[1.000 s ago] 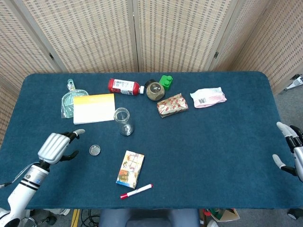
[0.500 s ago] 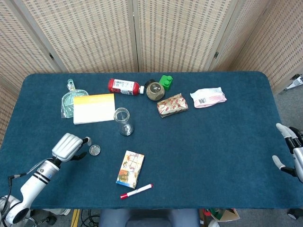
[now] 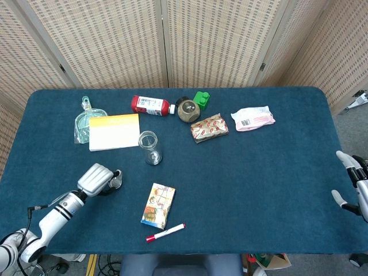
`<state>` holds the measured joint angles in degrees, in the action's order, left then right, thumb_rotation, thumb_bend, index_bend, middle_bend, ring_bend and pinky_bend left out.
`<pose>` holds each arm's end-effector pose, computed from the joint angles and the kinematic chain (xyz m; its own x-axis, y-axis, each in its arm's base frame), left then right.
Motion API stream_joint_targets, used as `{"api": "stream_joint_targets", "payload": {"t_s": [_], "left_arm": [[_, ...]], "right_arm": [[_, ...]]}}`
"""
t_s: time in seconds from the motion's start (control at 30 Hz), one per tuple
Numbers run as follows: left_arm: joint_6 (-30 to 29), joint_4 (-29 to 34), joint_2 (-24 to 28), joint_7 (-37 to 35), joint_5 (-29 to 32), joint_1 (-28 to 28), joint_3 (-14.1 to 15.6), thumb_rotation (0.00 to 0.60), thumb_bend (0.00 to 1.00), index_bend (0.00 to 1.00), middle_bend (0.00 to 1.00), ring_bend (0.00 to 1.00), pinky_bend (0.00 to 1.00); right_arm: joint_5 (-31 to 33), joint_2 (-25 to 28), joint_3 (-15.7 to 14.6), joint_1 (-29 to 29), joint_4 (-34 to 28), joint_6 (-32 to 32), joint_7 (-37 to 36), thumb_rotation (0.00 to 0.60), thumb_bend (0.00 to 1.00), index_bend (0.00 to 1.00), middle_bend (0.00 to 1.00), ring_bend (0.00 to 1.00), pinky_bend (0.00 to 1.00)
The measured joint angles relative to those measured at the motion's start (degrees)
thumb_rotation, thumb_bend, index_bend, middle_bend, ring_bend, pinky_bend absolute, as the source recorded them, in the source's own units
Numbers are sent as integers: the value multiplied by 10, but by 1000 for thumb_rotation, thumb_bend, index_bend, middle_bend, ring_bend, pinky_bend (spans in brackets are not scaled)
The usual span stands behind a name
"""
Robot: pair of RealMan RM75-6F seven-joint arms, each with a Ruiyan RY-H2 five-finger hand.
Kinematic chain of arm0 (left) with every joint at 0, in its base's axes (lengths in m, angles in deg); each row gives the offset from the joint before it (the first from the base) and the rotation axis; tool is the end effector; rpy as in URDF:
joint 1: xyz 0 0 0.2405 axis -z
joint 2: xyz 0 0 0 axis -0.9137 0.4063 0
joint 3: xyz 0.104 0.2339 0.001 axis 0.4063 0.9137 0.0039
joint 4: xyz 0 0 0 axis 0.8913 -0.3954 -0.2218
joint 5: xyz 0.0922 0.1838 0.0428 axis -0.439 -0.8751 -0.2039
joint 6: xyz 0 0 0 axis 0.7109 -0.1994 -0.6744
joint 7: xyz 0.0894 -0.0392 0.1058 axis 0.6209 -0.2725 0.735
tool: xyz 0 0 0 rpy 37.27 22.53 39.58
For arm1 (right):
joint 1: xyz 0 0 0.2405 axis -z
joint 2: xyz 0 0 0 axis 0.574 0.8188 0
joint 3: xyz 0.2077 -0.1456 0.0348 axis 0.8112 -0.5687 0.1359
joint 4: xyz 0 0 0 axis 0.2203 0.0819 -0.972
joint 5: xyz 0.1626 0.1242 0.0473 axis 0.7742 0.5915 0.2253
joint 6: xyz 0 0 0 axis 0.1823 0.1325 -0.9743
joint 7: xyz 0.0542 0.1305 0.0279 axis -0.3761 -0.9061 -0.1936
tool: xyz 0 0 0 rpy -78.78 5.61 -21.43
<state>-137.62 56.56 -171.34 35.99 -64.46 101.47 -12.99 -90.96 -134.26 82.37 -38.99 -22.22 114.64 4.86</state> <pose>-0.2443 0.3245 0.0258 0.6301 0.1987 0.7507 0.7034 -0.5556 -0.4434 -0.3160 -0.1790 0.2260 0.4492 0.0144 0.8933 -0.8932 -0.0164 0.4494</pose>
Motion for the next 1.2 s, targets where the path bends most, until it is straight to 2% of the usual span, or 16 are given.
{"api": "stream_joint_targets", "payload": {"t_s": [0.27, 0.77, 1.2], "left_arm": [[9, -46, -31, -5, 3, 12, 9, 600, 321, 458, 910, 894, 1000], [25, -64, -43, -16, 29, 21, 14, 600, 324, 531, 928, 909, 1000], [29, -78, -52, -22, 37, 25, 19, 600, 426, 576, 950, 926, 1000]], "right_arm": [[2, 1, -1, 1, 1, -1, -1, 600, 287, 20, 130, 78, 235], [5, 1, -1, 4, 3, 0, -3, 600, 287, 20, 130, 78, 235], [7, 1, -1, 6, 4, -1, -4, 600, 287, 20, 130, 78, 235]]}}
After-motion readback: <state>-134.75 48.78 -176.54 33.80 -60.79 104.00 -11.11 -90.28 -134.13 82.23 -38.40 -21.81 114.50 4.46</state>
